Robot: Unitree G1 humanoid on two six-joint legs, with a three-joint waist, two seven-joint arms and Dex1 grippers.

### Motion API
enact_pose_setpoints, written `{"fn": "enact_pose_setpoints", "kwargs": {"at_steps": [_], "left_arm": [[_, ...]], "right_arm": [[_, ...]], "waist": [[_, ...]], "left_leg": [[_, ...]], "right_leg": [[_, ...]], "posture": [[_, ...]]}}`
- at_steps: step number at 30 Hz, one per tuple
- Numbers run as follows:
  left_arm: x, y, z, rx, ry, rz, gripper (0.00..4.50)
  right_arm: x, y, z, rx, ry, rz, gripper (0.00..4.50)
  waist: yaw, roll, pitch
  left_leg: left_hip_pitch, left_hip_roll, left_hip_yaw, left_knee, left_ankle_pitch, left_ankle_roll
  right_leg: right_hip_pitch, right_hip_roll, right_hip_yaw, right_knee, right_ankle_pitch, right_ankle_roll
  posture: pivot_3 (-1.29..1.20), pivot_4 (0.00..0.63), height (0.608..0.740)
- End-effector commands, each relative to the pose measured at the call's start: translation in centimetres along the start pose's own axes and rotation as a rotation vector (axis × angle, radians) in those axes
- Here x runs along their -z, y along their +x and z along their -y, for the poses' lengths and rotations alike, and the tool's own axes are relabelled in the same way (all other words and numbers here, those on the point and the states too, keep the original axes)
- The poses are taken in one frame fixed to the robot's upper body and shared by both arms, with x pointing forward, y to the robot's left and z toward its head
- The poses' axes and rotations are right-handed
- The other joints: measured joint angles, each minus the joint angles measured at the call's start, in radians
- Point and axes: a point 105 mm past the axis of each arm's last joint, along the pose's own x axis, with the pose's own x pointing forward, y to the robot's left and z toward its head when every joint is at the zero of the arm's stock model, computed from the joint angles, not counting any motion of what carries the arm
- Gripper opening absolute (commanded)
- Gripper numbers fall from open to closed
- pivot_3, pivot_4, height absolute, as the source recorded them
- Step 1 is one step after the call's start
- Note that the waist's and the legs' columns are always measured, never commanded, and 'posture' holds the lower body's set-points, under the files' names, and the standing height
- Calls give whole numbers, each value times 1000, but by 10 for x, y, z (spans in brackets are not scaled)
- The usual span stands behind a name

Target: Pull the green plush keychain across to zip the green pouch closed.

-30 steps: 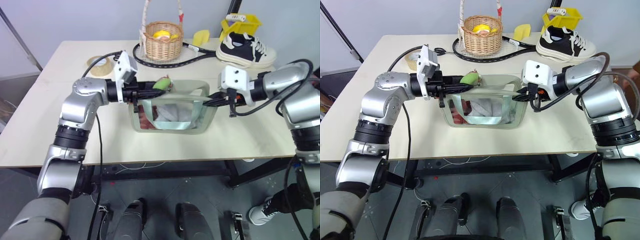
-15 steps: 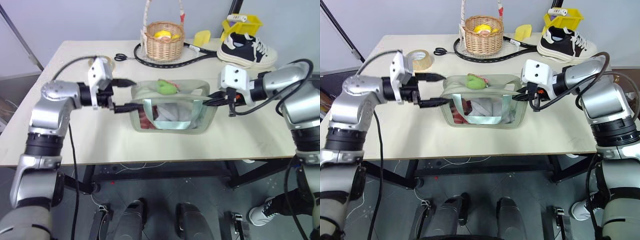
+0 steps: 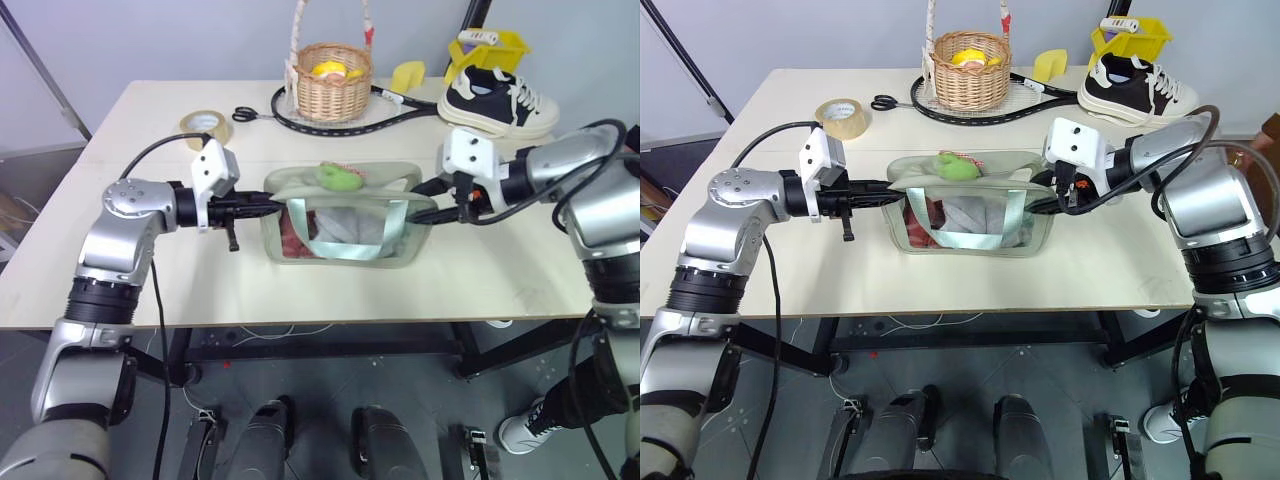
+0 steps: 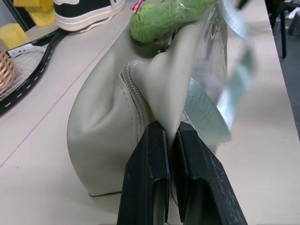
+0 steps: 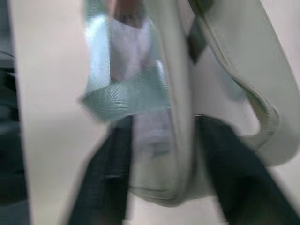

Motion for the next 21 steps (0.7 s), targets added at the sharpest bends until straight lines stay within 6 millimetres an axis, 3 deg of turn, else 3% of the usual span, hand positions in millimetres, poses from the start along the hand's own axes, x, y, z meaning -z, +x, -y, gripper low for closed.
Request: {"fn": "enact_pose_setpoints", "kwargs": {"at_steps": [1, 4, 10, 13, 19, 20, 21], "left_arm": [[-11, 2, 2, 4, 30, 19, 0], [-12, 3, 2, 0, 23, 19, 0], [-12, 4, 3, -2, 23, 17, 0], [-13, 4, 3, -6, 22, 16, 0], [-13, 3, 4, -14, 24, 12, 0], [-13, 2, 4, -15, 23, 12, 0], [-13, 2, 4, -19, 19, 12, 0]], "right_arm": [[-50, -26, -1, 22, -85, 163, 4269], [-70, -14, 1, 50, -120, 209, 4442], [-80, 31, 15, 104, -58, 175, 4442], [-78, 43, 18, 110, -50, 140, 3588], [-83, 34, 26, 129, 16, 160, 388], [-84, 30, 26, 127, 31, 173, 61], [-85, 26, 26, 126, 54, 184, 61]], "waist": [[0, 0, 0], [-2, 0, 0], [-4, 0, 0], [2, 0, 0], [-2, 0, 0], [-2, 0, 0], [-2, 0, 0]], "left_leg": [[0, 0, 0, 0, 0, 0], [0, 0, -1, 0, 0, 0], [0, 0, -3, 0, 0, 0], [-1, 0, -3, 0, 0, 0], [-1, -2, -2, 0, 0, 0], [0, -2, -2, 0, 0, 0], [0, -2, -2, 0, 0, 0]], "right_leg": [[0, 0, 0, 0, 0, 0], [0, 0, 0, 0, 0, 0], [0, 0, 0, 0, 0, 0], [0, 0, -1, 0, 0, 0], [0, 0, -1, 1, 0, 0], [0, 1, -1, 1, 0, 0], [0, 1, -1, 1, 0, 0]], "posture": [[0, 150, 724], [0, 150, 724], [0, 150, 724], [0, 150, 724], [0, 150, 724], [0, 150, 724], [0, 150, 724]]}}
